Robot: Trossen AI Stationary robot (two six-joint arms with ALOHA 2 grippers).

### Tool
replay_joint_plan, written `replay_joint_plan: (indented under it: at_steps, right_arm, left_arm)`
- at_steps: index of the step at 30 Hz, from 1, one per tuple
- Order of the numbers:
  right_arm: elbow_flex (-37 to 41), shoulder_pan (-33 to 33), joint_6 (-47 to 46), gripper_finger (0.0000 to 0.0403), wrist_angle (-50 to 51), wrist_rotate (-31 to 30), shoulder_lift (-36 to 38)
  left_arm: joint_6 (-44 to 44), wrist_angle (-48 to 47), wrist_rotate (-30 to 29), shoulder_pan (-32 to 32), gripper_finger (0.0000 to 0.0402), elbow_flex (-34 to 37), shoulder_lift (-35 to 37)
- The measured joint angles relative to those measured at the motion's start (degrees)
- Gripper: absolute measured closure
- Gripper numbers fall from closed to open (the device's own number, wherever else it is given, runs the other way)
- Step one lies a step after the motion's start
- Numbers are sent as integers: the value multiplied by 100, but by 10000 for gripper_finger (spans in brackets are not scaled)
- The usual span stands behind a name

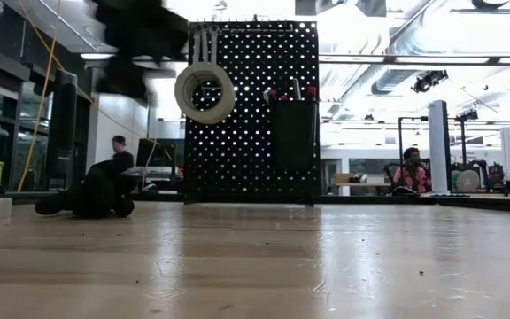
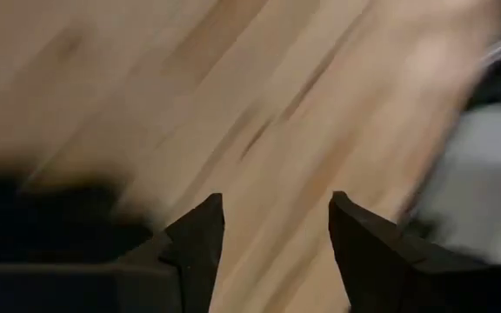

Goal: Hang tools onto peg board
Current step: Hang the left bottom tape on the peg board

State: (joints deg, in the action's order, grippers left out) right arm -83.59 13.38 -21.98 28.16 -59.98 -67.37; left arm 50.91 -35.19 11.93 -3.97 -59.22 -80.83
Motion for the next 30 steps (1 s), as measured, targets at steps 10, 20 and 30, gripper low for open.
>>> replay_joint_plan:
  at_steps: [10,20,30]
  right_arm:
    - [0,-181,-46,300,287,20,-2]
    - [0,-332,-48,300,298,52,-4]
    - [0,-338,-50,300,356,54,-4]
  left_arm:
    - [1992,-2850,-904,-1912,220,415,611]
    - [3043,-2162,-925,-2284,221,1227,-14]
    - [3009,-1463,-828,-2312,222,1503,-1143]
